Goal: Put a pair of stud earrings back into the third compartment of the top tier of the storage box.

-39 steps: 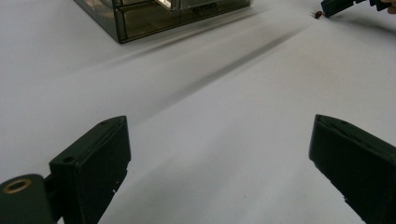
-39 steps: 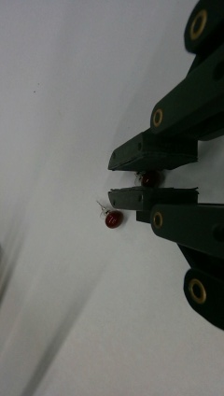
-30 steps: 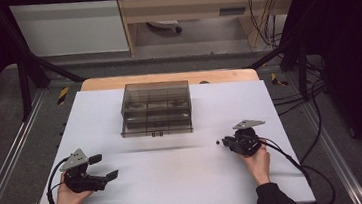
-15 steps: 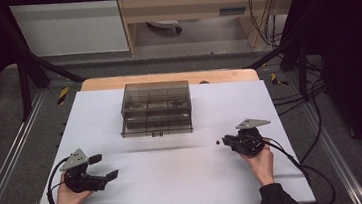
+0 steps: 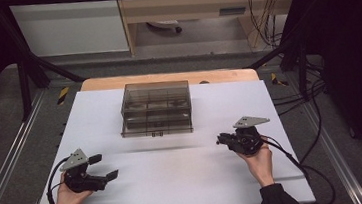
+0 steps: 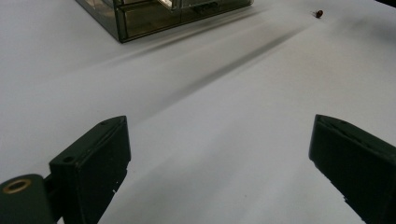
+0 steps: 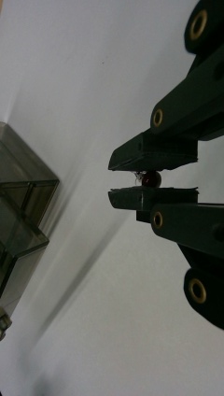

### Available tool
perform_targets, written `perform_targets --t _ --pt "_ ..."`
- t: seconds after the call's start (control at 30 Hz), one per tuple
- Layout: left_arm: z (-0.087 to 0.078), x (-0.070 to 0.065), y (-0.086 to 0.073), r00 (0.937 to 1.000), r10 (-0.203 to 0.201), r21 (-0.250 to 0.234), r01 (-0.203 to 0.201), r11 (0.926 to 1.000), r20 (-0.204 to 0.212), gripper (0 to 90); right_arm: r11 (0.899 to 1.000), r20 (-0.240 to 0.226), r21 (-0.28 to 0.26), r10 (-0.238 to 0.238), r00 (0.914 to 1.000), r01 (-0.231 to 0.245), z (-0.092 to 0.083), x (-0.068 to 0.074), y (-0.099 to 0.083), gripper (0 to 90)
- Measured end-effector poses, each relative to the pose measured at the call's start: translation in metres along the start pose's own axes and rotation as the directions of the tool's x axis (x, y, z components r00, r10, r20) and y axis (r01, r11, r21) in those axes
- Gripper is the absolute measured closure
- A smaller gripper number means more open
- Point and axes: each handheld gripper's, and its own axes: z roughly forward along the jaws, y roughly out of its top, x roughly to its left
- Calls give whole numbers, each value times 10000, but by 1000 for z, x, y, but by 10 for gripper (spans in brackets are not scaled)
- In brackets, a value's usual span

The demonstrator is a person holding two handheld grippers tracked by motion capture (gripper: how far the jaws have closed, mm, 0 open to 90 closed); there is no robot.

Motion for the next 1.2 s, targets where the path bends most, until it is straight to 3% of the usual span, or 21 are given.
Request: perform_targets --t 0.4,0.63,0.93,1.2 --pt "0 0 0 10000 3 20 -3 10000 -5 55 9977 -576 -425 -559 9968 535 -5 20 26 801" --pt "0 0 0 10000 10 21 -10 10000 -3 55 9956 -668 -604 -755 9949 715 -4 28 44 801" --pt "0 0 0 10000 6 32 -6 10000 4 55 9913 -793 -730 -1152 9902 1094 7 44 73 802" --pt "0 0 0 10000 -2 34 2 10000 12 55 9908 -885 -613 -1257 9881 1205 29 54 95 802"
